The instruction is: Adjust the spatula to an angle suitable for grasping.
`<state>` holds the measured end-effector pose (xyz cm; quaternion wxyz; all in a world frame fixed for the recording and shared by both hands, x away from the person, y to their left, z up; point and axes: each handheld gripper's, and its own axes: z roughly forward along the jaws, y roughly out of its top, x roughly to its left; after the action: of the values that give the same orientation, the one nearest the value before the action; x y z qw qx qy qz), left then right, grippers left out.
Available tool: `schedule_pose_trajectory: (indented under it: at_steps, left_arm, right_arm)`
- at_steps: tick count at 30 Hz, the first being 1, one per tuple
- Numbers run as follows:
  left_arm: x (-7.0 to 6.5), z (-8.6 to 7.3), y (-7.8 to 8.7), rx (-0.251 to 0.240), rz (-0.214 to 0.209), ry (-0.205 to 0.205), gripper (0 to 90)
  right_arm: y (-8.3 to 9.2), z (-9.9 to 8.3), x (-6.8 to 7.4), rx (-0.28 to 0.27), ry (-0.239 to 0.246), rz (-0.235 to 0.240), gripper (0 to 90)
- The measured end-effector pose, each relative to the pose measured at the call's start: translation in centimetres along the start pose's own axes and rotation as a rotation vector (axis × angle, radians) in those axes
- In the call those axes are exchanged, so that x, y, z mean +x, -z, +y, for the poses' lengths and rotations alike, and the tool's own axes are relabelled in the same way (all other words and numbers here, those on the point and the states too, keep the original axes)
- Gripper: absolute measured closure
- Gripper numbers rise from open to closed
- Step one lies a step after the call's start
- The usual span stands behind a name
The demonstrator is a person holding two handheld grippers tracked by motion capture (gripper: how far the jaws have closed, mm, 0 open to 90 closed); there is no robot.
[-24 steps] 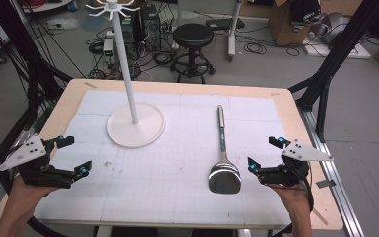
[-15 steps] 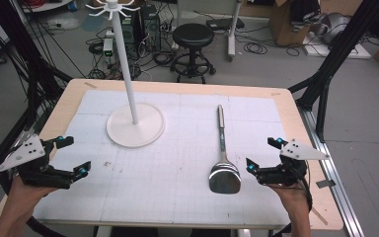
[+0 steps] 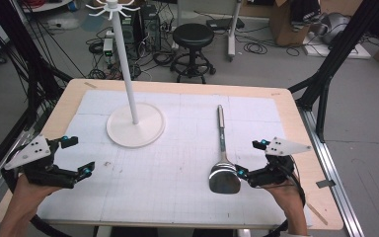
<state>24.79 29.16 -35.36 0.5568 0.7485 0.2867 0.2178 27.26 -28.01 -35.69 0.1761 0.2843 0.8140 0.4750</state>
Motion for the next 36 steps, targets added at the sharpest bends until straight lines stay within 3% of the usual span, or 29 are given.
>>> schedule_pose_trajectory:
  at_steps: [2, 10, 19, 24, 25, 26, 30, 36]
  left_arm:
    - [0.0, 0.0, -0.1, 0.0, 0.001, 0.003, 1.7]
    - [0.0, 0.0, -0.1, 0.0, 0.003, 0.003, 1.7]
    - [-0.1, -0.2, -0.2, 0.011, -0.003, -0.002, 1.7]
    - [-0.1, -0.2, -0.2, 0.011, -0.005, -0.004, 1.7]
    - [-0.1, -0.2, -0.2, 0.011, -0.002, -0.005, 1.7]
    - [-0.1, -0.2, -0.2, 0.009, 0.0, -0.004, 1.7]
    - [0.0, -0.3, -0.3, 0.011, 0.005, -0.001, 1.7]
    - [0.0, -0.4, -0.4, 0.014, 0.004, -0.001, 1.7]
  right_arm:
    - [-0.5, 0.4, 0.0, 0.021, 0.017, 0.04, 14.7]
    - [-2.9, 2.3, 0.6, 0.127, 0.084, 0.106, 15.9]
    - [-5.3, 3.4, 1.2, 0.277, 0.154, 0.234, 23.7]
    - [-6.4, 3.9, 1.5, 0.338, 0.183, 0.261, 28.5]
    - [-6.6, 3.9, 1.5, 0.344, 0.188, 0.267, 30.6]
    - [-7.2, 4.0, 1.6, 0.369, 0.173, 0.289, 39.2]
    - [-8.1, 4.1, 2.0, 0.421, 0.186, 0.328, 57.3]
    - [-9.4, 4.2, 2.6, 0.492, 0.218, 0.324, 77.8]
